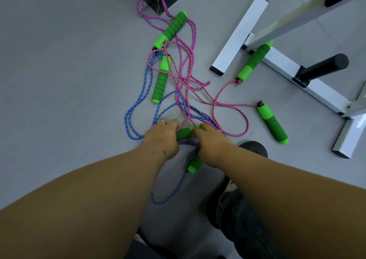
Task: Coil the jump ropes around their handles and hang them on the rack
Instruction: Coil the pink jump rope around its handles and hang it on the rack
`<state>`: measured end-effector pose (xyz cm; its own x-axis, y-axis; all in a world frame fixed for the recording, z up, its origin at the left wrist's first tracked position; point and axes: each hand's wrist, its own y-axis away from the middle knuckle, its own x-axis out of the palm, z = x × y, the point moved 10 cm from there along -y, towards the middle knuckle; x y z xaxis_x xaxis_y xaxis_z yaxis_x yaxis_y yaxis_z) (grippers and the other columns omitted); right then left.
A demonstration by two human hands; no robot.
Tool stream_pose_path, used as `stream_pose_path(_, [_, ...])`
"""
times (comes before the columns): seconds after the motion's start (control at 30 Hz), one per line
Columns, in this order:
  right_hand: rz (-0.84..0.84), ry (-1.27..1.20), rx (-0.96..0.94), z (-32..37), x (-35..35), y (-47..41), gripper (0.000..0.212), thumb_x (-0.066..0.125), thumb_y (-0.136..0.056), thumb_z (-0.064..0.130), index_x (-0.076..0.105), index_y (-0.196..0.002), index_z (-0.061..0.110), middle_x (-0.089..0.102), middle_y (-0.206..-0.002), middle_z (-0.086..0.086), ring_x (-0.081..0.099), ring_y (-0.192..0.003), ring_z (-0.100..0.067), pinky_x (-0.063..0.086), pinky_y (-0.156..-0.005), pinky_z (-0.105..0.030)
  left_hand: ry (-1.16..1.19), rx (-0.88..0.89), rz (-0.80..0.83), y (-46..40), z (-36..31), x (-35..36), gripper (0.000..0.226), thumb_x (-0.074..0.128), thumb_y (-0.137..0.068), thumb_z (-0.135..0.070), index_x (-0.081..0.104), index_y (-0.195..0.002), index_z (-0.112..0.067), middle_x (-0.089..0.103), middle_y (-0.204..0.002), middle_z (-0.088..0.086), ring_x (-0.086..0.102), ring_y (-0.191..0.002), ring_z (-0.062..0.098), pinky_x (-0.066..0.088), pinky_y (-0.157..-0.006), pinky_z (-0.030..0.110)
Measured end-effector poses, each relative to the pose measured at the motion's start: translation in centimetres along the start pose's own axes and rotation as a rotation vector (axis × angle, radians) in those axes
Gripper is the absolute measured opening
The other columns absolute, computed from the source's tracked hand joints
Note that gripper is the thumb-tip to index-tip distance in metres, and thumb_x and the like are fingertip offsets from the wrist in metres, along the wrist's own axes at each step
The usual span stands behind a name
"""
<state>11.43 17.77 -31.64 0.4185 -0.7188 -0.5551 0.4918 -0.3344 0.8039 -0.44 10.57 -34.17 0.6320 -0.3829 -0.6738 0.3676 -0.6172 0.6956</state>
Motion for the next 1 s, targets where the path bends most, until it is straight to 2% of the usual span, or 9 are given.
stream_pose_path(0.1, [-0.083,-0.078,0.001,0.2,-1.6,1.0,0.070,0.065,-0.082,0.018,0.039,-0.146,0.024,0.038,-0.146,-0.002,0.046,-0.130,-0.032,0.045,-0.103,-0.048,0.129,-0.004,0.007,1.1,-0.5,-2.0,0.034,0.072,-0.083,-0.037,0.044,-0.101,-0.027,0.048,-0.107,0.007,0.055,-0.090,0.032,0.047,-0.077,0.041])
stream_pose_path(0.23, [-0.286,-0.099,-0.047,1.5,-6.8,4.4,0.065,0.062,-0.084,0.019,0.040,-0.144,0.028,0.041,-0.143,0.001,0.047,-0.125,-0.031,0.046,-0.099,-0.043,0.143,0.041,0.000,4.6,-1.7,-7.5,0.028,0.066,-0.080,-0.031,0.042,-0.095,-0.028,0.059,-0.096,0.004,0.053,-0.086,0.029,0.043,-0.073,0.034])
stream_pose_path(0.37, [-0.423,-0.101,-0.093,3.8,-12.1,9.2,0.064,0.061,-0.084,0.019,0.042,-0.143,0.034,0.043,-0.140,-0.001,0.050,-0.122,-0.034,0.047,-0.097,-0.043,0.163,0.072,0.045,9.7,-3.9,-14.2,0.039,0.062,-0.077,-0.033,0.053,-0.114,-0.028,0.063,-0.114,0.006,0.060,-0.104,0.029,0.043,-0.079,0.030])
stream_pose_path(0.43, [-0.516,-0.132,-0.099,4.8,-15.2,12.2,0.058,0.063,-0.085,0.019,0.048,-0.139,0.034,0.047,-0.133,-0.004,0.053,-0.116,-0.036,0.048,-0.095,-0.042,0.146,0.098,0.054,12.6,-5.2,-17.8,0.040,0.061,-0.079,-0.028,0.054,-0.118,-0.024,0.063,-0.122,0.010,0.057,-0.100,0.029,0.043,-0.078,0.030])
stream_pose_path(0.53, [-0.667,-0.234,-0.125,6.3,-20.6,17.7,0.046,0.067,-0.083,0.022,0.056,-0.126,0.031,0.049,-0.122,-0.006,0.057,-0.108,-0.035,0.050,-0.091,-0.042,0.112,0.178,-0.027,17.3,-7.0,-24.1,0.067,0.067,-0.083,-0.019,0.046,-0.146,-0.029,0.063,-0.125,0.006,0.060,-0.102,0.026,0.044,-0.081,0.026])
stream_pose_path(0.6, [-0.752,-0.270,-0.164,7.5,-24.2,21.8,0.043,0.070,-0.082,0.021,0.059,-0.123,0.029,0.049,-0.120,-0.005,0.059,-0.106,-0.033,0.049,-0.092,-0.039,0.080,0.245,-0.108,20.9,-8.3,-28.4,0.077,0.073,-0.082,-0.020,0.043,-0.151,-0.034,0.064,-0.130,0.003,0.063,-0.109,0.024,0.046,-0.083,0.025])
stream_pose_path(0.8, [-1.016,-0.208,-0.320,11.4,-32.2,35.1,0.034,0.073,-0.078,0.023,0.060,-0.108,0.030,0.049,-0.116,0.005,0.049,-0.102,-0.023,0.039,-0.085,-0.033,0.017,0.343,-0.359,32.8,-11.6,-38.9,0.033,0.081,-0.080,-0.035,0.066,-0.108,-0.034,0.061,-0.081,-0.011,0.054,-0.062,0.005,0.042,-0.055,0.024])
stream_pose_path(0.9, [-1.056,-0.166,-0.366,13.4,-35.0,41.0,0.032,0.073,-0.078,0.026,0.052,-0.102,0.029,0.054,-0.107,0.004,0.049,-0.101,-0.027,0.043,-0.084,-0.039,-0.061,0.353,-0.528,38.5,-12.8,-43.2,0.025,0.077,-0.079,-0.035,0.060,-0.098,-0.037,0.058,-0.083,-0.009,0.058,-0.072,0.015,0.043,-0.058,0.027])
stream_pose_path(1.0, [-1.080,-0.163,-0.417,15.1,-37.5,46.4,0.035,0.073,-0.079,0.024,0.044,-0.096,0.034,0.055,-0.094,0.004,0.051,-0.091,-0.025,0.046,-0.073,-0.041,-0.130,0.354,-0.621,43.0,-13.7,-46.1,0.029,0.076,-0.071,-0.036,0.053,-0.088,-0.037,0.050,-0.092,-0.003,0.059,-0.080,0.022,0.055,-0.072,0.036])
